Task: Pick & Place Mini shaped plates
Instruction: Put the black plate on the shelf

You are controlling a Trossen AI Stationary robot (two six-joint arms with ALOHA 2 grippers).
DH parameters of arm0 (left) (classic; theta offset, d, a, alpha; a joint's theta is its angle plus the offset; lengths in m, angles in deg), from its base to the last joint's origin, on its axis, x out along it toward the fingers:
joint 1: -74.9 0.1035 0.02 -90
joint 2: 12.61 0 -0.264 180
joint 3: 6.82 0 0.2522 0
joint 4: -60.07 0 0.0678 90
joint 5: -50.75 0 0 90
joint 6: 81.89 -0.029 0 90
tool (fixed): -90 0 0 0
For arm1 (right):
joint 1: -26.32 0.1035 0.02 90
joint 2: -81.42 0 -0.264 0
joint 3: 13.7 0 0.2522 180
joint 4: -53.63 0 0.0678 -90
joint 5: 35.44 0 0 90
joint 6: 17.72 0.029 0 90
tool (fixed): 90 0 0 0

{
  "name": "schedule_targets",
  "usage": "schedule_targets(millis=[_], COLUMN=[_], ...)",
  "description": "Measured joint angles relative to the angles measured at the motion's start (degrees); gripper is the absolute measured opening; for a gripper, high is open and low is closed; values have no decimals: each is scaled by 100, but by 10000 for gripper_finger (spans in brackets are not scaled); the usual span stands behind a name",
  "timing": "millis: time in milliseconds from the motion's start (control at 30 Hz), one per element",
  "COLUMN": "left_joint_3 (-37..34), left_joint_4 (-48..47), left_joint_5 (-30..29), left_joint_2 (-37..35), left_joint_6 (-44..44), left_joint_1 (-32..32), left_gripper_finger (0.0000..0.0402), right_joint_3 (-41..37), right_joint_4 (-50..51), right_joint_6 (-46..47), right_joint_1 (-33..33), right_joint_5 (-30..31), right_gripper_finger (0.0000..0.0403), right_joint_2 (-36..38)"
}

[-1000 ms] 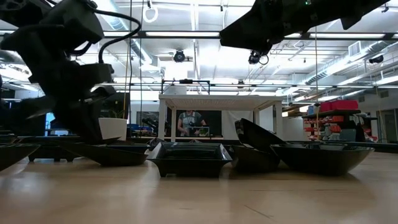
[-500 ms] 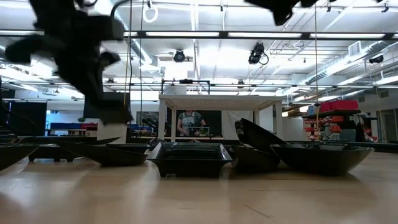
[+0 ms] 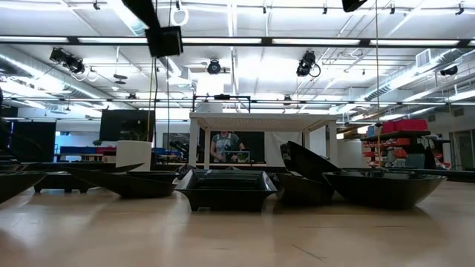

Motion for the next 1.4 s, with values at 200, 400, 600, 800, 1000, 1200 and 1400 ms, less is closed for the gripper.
schedule_targets(millis=[200,400,600,800,1000,1200,1400], left_joint_3=[309,305,305,303,303,300,295], left_joint_4=[586,1572,2030,3053,3577,3509,3494], left_joint_5=[243,601,611,716,1550,1409,1479], left_joint_2=[3,159,577,1217,1686,1930,2035], left_joint_6=[-1330,-2291,-2556,-3005,-3359,-3910,-4366], left_joint_1=[977,1788,2351,2801,3212,3268,3260], left_gripper_finger=[3,4,3,2,4,3,10], right_joint_3=[0,0,0,0,0,0,0], right_joint_4=[107,132,133,124,119,112,90], right_joint_6=[-9,-10,-13,-9,12,12,78], right_joint_1=[11,9,7,7,7,0,0], right_joint_5=[1,2,2,2,4,52,52], right_gripper_finger=[149,149,149,149,149,149,149], right_joint_2=[0,0,0,-2,-2,-2,-2])
